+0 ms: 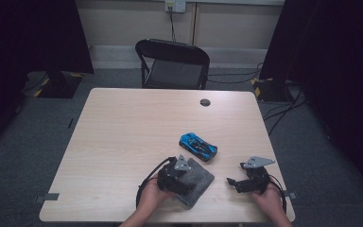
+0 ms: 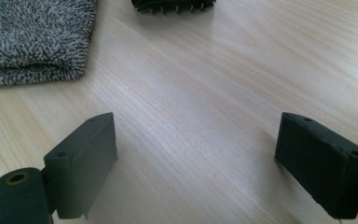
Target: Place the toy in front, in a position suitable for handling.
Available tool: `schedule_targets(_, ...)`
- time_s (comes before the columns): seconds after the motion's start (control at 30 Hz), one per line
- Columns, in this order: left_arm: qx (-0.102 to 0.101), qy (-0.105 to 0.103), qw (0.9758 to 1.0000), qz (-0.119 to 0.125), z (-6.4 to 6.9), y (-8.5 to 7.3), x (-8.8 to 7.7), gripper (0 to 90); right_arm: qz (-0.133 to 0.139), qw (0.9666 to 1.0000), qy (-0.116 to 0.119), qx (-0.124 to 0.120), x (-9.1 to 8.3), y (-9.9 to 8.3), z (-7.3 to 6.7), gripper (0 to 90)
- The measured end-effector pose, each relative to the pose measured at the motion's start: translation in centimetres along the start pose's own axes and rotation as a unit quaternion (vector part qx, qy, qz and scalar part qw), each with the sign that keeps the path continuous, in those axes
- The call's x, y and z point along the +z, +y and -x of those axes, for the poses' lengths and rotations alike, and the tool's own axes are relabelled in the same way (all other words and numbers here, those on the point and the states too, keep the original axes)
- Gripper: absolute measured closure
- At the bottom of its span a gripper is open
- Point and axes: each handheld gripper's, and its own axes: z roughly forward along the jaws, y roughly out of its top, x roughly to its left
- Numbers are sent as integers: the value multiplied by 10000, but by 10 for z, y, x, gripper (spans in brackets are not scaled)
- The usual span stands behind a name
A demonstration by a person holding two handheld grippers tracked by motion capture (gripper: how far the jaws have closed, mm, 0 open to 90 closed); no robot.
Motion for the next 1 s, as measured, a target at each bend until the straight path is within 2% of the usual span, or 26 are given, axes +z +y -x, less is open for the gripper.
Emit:
schedule_targets(0.13, -84, 0, 10000, -46, 1, -1, 6, 303, 0, 10000, -1, -1, 0, 0, 0, 119)
schedule_targets(0.17, 20, 58, 9998, -164, 2, -2, 10, 306, -5, 10000, -6, 6, 0, 0, 0, 119)
schedule_targets(0.27, 285, 99, 9993, -208, 3, -4, 11, 314, -4, 10000, -11, 8, 0, 0, 0, 119)
schedule_targets(0.4, 289, 136, 9993, -187, 4, -6, 12, 341, -2, 10000, -28, 27, 0, 0, -1, 119)
schedule_targets(0.57, 213, 217, 9994, -138, 6, -7, 12, 417, 5, 10000, -38, 41, -1, -1, -1, 120)
schedule_targets(0.8, 260, 234, 9991, -221, 5, -7, 8, 638, 5, 10000, -41, 43, -1, -1, -1, 120)
schedule_targets(0.9, 301, 305, 9986, -294, 5, -5, 7, 674, 5, 10000, -44, 44, -1, -1, -1, 120)
schedule_targets(1.0, 235, 249, 9989, -315, 3, -4, 5, 714, 5, 10000, -43, 45, -1, -1, -1, 120)
